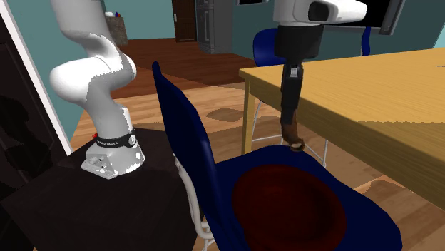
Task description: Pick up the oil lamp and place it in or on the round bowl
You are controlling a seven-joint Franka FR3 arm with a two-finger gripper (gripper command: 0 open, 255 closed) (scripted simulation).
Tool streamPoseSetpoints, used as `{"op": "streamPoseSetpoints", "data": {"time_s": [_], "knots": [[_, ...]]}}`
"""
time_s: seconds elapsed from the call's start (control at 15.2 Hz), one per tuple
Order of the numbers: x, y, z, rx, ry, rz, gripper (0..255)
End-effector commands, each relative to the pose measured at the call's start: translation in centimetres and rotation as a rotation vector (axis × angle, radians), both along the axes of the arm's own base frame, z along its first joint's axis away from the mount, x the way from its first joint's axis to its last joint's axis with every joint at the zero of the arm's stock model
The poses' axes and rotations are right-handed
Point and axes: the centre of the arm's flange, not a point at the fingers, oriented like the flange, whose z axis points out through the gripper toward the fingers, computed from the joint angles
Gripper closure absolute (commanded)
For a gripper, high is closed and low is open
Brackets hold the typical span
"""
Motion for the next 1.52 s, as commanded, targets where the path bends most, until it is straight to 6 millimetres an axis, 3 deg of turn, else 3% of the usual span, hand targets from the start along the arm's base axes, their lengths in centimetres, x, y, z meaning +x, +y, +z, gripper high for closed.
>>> {"op": "streamPoseSetpoints", "data": {"time_s": [0.0, 0.53, 1.45], "knots": [[-0.4, -2.6, 0.0, 0.000, -0.001, 0.001, 255], [-2.6, -13.6, 0.3, 0.000, -0.001, 0.001, 255], [-2.6, -13.6, -7.2, 0.000, -0.001, 0.001, 255]]}}
